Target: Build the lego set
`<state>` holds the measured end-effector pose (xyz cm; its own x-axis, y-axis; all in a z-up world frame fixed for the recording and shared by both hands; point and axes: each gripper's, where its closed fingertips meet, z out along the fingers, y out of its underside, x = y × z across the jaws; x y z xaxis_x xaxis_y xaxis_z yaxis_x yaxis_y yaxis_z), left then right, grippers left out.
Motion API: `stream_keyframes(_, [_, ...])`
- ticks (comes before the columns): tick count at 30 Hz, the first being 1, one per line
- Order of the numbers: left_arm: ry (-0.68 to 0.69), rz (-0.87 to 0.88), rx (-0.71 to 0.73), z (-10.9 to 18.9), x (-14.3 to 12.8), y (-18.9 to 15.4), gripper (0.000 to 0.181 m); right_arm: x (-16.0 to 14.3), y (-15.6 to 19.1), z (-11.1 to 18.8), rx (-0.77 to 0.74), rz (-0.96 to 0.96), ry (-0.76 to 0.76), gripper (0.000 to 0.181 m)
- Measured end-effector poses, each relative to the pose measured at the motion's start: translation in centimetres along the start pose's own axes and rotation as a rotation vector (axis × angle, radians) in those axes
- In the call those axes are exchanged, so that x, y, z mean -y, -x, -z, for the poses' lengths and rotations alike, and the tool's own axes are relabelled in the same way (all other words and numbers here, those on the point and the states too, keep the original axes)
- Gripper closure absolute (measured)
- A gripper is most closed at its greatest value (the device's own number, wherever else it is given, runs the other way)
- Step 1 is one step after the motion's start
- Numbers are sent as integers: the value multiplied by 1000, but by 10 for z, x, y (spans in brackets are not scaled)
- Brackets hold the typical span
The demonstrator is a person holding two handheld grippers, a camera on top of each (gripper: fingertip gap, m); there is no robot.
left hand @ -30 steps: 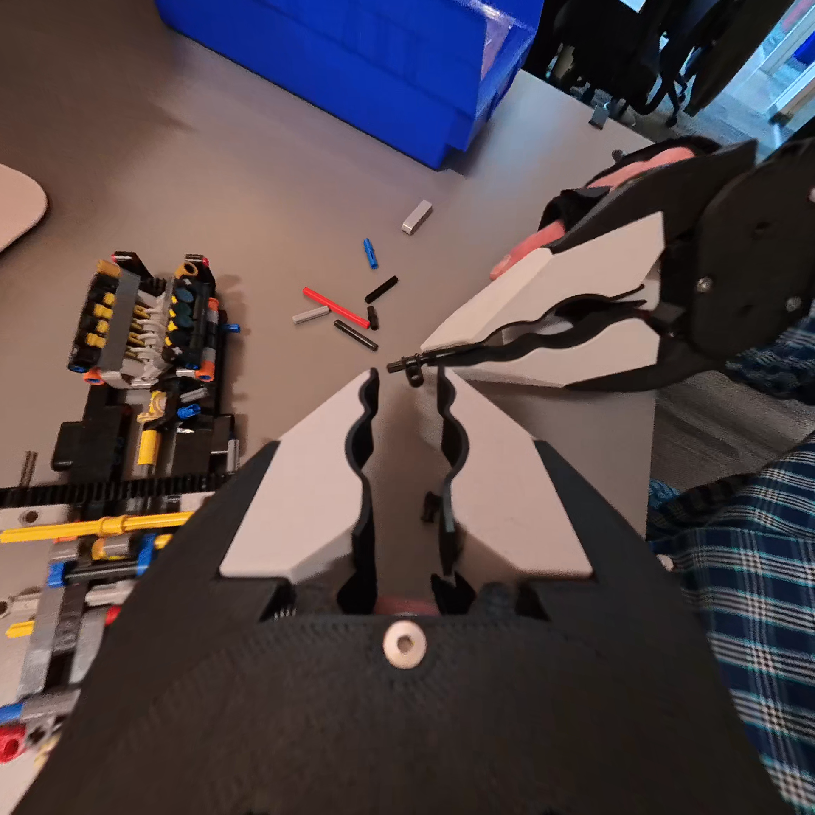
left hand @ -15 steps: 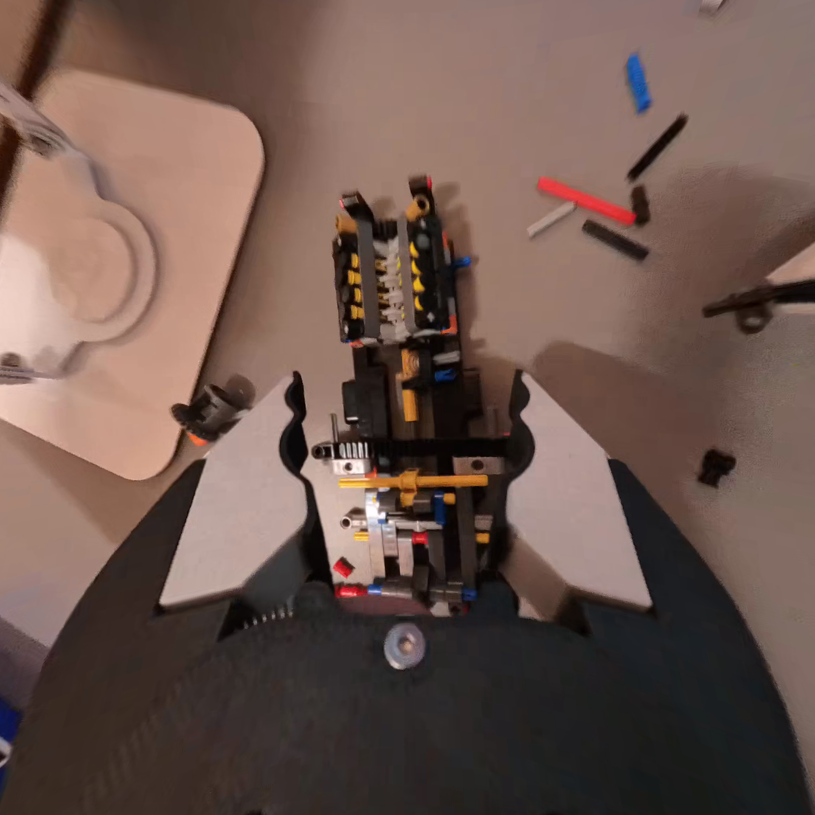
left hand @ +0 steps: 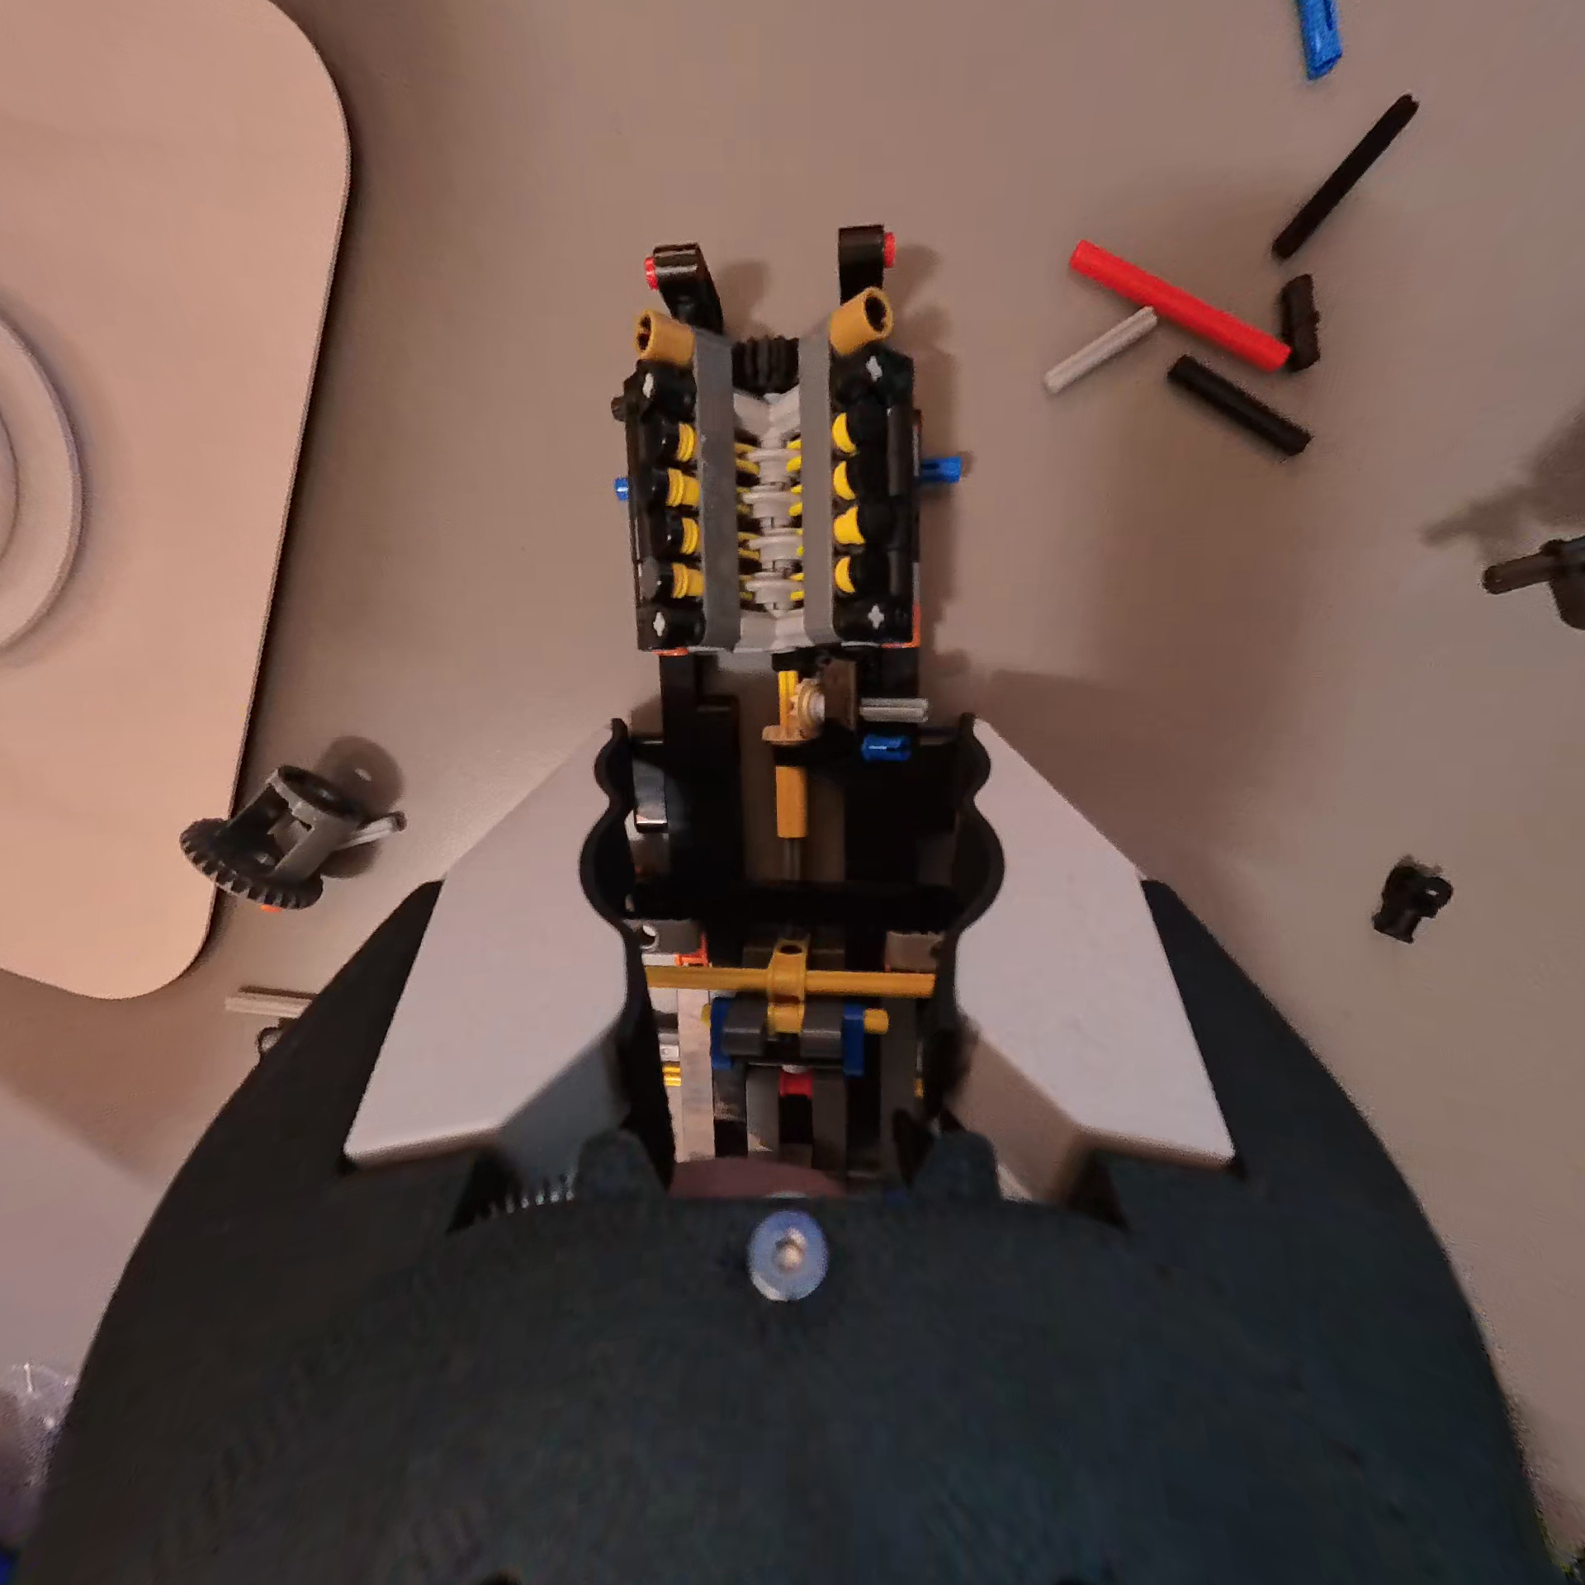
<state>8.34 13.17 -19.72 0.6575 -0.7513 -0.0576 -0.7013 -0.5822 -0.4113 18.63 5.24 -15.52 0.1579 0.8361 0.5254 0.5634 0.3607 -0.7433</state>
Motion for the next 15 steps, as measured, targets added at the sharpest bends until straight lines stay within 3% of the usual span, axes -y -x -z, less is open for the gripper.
stream_keyframes(15, [-84,0,57,25,11,-2,110,-4,-3,8,-5,-17,-10,179])
